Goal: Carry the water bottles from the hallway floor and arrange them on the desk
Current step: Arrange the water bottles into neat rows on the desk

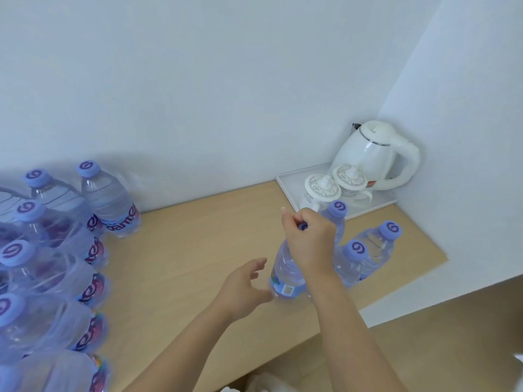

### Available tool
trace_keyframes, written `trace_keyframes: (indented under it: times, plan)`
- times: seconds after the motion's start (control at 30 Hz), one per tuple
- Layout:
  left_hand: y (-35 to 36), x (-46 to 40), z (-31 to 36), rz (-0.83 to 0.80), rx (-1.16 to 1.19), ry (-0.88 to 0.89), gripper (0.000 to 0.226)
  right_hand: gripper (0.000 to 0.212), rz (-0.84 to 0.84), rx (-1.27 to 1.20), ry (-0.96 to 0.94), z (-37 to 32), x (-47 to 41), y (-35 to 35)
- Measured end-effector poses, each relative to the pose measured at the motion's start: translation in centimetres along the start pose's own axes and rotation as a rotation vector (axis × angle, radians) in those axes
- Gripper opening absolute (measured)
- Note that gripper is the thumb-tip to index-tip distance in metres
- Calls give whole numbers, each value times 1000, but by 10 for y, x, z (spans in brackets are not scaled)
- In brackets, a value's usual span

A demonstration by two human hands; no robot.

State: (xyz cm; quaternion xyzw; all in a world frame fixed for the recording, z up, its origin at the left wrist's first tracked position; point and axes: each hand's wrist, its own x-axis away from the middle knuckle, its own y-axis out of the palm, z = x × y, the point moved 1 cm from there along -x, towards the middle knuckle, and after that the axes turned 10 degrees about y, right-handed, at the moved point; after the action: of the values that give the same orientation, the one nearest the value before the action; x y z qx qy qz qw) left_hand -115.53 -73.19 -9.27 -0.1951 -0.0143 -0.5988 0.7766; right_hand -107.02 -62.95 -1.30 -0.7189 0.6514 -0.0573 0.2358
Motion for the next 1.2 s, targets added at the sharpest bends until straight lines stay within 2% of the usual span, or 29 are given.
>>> trace_keyframes:
  times: [0.1, 0.2, 0.27, 0.3, 0.37, 0.43, 0.47, 0.53, 0.6, 0.7, 0.77, 0.83, 0.9, 1.0, 1.07, 1.2]
  plan:
    - [-14, 16, -3, -95, 73, 31, 91, 48, -250, -187, 80, -20, -4, -2]
    - [-28, 36, -2, -237, 323, 63, 76, 38, -556, -377, 135, -53, -4, -5]
    - [-34, 48, -1, -188, 392, 64, 64, 32, -625, -481, 124, -70, -4, 1]
    - [-36, 52, -1, -103, 393, 72, 60, 30, -598, -512, 122, -75, -4, 7]
    - [-37, 55, -2, 192, 335, 61, 57, 22, -485, -404, 134, -79, -3, 23]
    - [-39, 57, -3, 538, 270, 34, 57, 42, -461, -209, 233, -75, 6, 44]
    - [-41, 58, -4, 653, 256, 49, 57, 52, -473, -185, 302, -72, 16, 54]
    - [-46, 65, -9, 760, 223, 98, 55, 51, -506, -238, 401, -70, 40, 72]
    - [-53, 76, -16, 772, 202, 116, 61, 39, -544, -327, 371, -72, 53, 82]
    - [-68, 94, -24, 574, 336, 174, 79, 23, -762, -463, 255, -86, 50, 87]
    - [-80, 103, -22, 460, 428, 205, 73, 20, -988, -569, 186, -100, 46, 89]
    - [-86, 106, -17, 509, 437, 242, 51, 27, -1113, -600, 187, -111, 45, 94]
    - [-83, 104, -15, 710, 390, 237, 40, 42, -1058, -454, 202, -117, 44, 103]
    - [-79, 99, -18, 992, 379, 143, 50, 62, -883, 20, 96, -116, 53, 115]
    - [-83, 98, -22, 1039, 390, 165, 52, 66, -883, 85, 74, -110, 63, 122]
    - [-93, 94, -28, 995, 357, 118, 52, 55, -901, -16, 104, -103, 62, 141]
